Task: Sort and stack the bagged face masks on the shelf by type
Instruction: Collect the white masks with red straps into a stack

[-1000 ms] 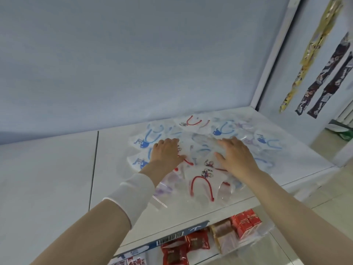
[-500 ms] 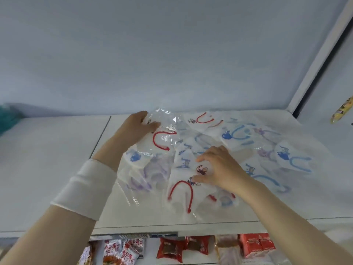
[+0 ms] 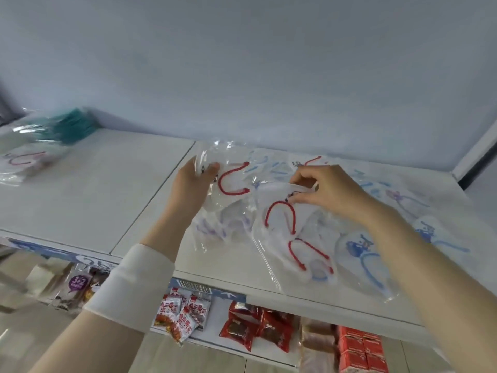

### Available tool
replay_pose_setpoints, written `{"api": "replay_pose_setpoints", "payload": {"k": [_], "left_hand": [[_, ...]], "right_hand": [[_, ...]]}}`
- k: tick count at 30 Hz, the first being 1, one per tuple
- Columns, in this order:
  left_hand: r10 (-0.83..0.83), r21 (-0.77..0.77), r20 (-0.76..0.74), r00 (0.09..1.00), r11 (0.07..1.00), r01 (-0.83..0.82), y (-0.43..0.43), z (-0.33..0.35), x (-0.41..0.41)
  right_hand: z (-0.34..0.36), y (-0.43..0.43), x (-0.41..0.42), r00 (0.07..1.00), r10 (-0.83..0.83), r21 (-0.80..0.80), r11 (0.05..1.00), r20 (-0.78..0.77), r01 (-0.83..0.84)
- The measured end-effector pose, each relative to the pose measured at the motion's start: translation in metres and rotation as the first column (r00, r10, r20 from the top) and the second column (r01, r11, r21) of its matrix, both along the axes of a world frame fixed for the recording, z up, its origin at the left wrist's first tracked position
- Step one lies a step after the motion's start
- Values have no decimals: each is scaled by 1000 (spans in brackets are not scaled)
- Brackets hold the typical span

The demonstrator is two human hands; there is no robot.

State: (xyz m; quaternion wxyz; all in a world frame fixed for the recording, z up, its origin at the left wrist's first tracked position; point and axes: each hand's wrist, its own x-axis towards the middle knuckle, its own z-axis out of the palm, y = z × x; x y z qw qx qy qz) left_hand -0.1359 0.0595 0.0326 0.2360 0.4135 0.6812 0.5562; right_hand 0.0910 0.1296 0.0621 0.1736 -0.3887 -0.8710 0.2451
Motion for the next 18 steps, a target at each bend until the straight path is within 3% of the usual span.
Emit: {"api": "replay_pose_setpoints", "payload": {"k": [2,5,8,11,13,15,16,18], "left_hand": [[-110,-35,-134,985,994,106,1,8,14],[-299,-71,-236,925,954,290,2,14,37],[-444,-61,-210,871,895,442,-1,11,50],[-440,-107,-190,877,898,427,2,-1,47],[-343,-85,-122,931,939,335,5,-11,39],[-194,-61,22,981,979,195,6,-22,27],[-119,-60,102,988,990,125,7,-27,22],[-14,-79,221,975,996,32,7,-35,14]], "right_hand": [[25,1,-6,981,101,143,982,167,-125],[44,2,-22,922,91,418,871,377,-257],[44,3,-32,946,76,648,711,315,-273],[34,8,-31,982,21,742,652,188,-156],[21,7,-25,997,-77,703,710,33,31],[1,-2,-12,968,-235,564,789,-89,244],[-12,-9,-4,948,-318,450,844,-21,292],[-38,-23,10,867,-370,227,924,335,307]]}}
